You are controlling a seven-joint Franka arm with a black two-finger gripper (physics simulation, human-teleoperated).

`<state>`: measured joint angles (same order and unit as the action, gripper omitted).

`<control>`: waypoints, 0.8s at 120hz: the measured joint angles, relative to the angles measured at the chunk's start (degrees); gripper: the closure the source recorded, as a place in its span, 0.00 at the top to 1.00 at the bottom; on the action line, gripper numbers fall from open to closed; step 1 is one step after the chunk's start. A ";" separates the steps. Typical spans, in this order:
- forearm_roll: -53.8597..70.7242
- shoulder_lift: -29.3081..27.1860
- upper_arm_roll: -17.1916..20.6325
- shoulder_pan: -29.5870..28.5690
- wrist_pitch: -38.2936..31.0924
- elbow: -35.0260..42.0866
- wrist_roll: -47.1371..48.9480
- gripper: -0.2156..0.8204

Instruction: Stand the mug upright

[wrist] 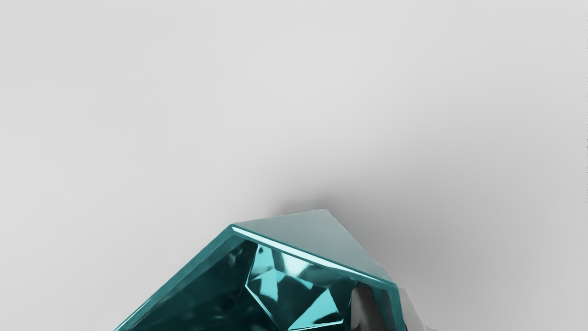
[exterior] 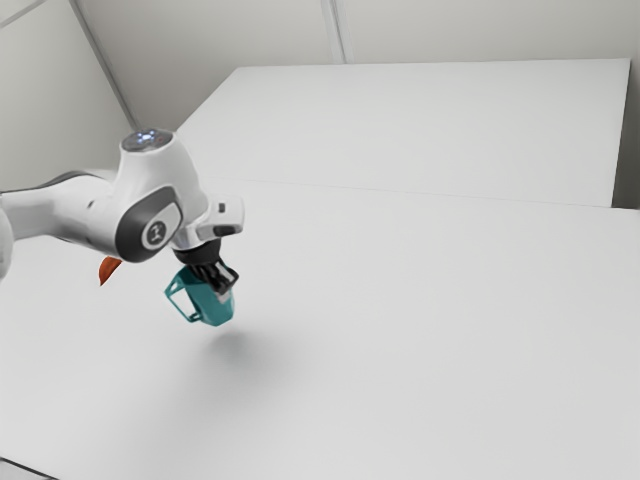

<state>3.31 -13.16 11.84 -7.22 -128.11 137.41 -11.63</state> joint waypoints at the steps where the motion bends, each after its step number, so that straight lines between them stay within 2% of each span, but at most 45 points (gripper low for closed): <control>1: 0.02 0.02 0.07 0.03 -0.18 0.05 0.23 0.04; 45: 0.43 2.20 1.48 1.48 -7.72 3.08 8.50 0.04; 96: 0.44 6.12 1.71 3.24 -11.63 3.76 14.55 0.04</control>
<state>3.75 -7.04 13.55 -3.99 -139.74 141.18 2.91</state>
